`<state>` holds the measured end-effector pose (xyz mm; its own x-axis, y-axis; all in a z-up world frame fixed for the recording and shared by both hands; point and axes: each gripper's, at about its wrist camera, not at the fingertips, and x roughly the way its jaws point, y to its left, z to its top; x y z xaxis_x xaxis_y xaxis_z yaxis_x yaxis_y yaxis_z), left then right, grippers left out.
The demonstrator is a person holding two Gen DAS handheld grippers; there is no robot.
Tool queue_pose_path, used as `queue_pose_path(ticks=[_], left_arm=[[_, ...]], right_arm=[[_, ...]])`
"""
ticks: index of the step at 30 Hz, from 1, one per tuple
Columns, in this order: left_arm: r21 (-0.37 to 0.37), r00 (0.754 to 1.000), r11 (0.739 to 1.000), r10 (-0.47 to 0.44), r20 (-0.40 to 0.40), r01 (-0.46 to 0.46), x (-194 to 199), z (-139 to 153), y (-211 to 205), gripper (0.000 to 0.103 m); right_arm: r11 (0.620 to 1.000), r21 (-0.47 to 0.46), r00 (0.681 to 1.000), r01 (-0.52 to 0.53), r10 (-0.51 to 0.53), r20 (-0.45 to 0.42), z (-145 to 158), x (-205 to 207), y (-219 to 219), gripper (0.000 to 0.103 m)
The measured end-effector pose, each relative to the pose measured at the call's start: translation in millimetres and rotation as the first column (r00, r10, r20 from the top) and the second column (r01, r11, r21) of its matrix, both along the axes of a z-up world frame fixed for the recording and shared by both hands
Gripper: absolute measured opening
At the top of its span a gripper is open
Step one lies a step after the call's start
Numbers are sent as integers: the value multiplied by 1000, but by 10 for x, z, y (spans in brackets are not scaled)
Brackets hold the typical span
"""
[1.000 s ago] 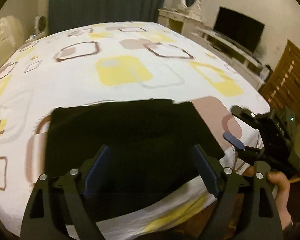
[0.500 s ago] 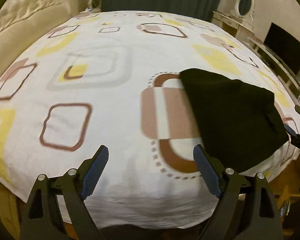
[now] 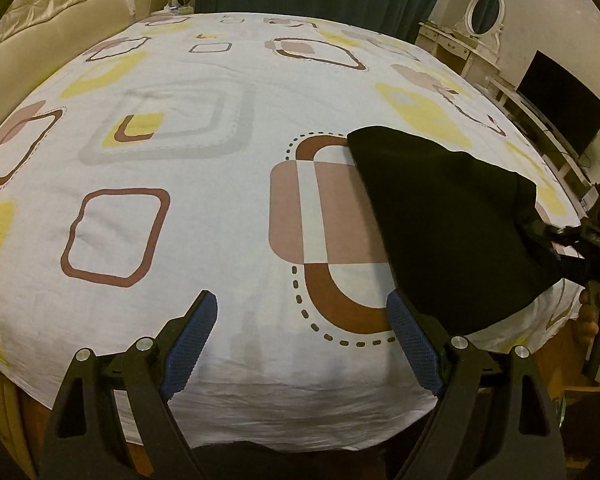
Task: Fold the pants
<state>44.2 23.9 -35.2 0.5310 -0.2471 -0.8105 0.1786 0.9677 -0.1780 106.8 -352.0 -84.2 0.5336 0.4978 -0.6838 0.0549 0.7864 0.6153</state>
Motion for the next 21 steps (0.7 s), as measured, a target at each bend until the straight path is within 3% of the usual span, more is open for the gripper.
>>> queue_pose_path(ticks=[4,8,15,21], left_arm=[[-6,1000,1000,16,-6,-16,5,-9,33,86],[-21,1000,999,28,-2,-28,5,0,70,86],[-31,1000,999,27,-13,-28,18,-17,76,86],[-32,1000,999,5,-8,-6,1,-14,31,86]], right_arm=[[999,-37,1000,-12,12,-15,79,31,37,16],[995,-94,998,-38,43,53,402,-24,104,12],[995,-93,981,-18,36,191,996,-184,-129,11],[993,-101,988,59,-44,147,792,-194,-485,11]])
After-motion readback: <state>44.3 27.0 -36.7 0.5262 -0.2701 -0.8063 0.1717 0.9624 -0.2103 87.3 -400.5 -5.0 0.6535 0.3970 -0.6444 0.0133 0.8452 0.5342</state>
